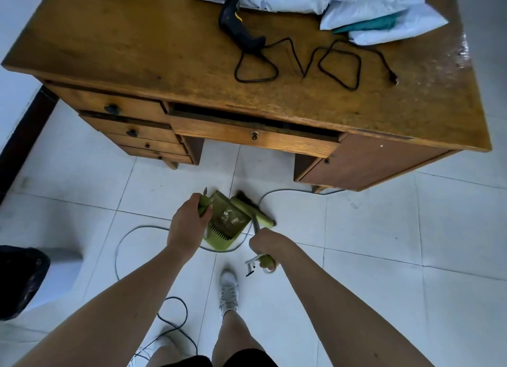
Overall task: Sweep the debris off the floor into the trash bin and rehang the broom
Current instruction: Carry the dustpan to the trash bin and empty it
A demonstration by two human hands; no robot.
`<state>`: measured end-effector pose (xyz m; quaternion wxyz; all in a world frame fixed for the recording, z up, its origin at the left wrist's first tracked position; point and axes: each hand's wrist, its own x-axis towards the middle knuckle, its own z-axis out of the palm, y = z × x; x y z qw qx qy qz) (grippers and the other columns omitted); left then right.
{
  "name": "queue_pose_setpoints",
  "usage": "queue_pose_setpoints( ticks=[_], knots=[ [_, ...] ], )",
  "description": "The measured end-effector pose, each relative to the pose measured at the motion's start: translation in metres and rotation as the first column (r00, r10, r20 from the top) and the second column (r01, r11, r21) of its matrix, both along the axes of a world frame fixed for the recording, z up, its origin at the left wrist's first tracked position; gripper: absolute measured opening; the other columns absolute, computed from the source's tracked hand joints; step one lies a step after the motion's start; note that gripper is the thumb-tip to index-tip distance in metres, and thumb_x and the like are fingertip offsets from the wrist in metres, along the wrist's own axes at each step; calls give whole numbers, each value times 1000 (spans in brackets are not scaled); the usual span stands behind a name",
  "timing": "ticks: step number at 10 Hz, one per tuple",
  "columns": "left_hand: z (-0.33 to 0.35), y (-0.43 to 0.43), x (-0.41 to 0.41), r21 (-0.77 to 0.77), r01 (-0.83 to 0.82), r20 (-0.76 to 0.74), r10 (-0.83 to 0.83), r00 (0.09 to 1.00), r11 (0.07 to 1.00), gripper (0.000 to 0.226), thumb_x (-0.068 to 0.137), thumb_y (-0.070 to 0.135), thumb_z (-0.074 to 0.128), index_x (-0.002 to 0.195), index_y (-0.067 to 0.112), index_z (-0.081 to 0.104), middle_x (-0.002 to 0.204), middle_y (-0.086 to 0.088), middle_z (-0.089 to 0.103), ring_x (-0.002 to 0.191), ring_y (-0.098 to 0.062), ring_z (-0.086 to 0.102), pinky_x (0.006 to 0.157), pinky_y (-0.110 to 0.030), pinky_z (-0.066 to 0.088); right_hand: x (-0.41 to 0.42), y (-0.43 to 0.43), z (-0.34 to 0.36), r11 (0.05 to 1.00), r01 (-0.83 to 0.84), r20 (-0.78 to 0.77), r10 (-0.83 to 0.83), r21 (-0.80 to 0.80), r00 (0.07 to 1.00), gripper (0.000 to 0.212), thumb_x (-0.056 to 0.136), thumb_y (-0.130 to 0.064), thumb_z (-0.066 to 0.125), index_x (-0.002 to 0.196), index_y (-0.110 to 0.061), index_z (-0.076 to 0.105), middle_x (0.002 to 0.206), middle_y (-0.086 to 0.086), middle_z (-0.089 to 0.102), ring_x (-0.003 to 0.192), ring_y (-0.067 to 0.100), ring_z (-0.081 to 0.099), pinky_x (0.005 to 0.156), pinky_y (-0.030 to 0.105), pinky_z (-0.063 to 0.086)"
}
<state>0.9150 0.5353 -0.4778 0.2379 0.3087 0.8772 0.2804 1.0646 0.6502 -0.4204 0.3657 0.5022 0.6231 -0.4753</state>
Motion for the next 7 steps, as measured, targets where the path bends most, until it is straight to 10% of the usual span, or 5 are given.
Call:
queue_pose_setpoints(
  ticks=[7],
  knots=[
    [9,-128,5,118,-160,19,159,987,980,12,94,30,55,94,21,48,75,1,60,67,-21,55,55,-31,42,29,-21,159,973,-130,88,114,191,990,22,99,-10,36,82,-1,47,59,14,50,29,17,43,36,20,38]
  ],
)
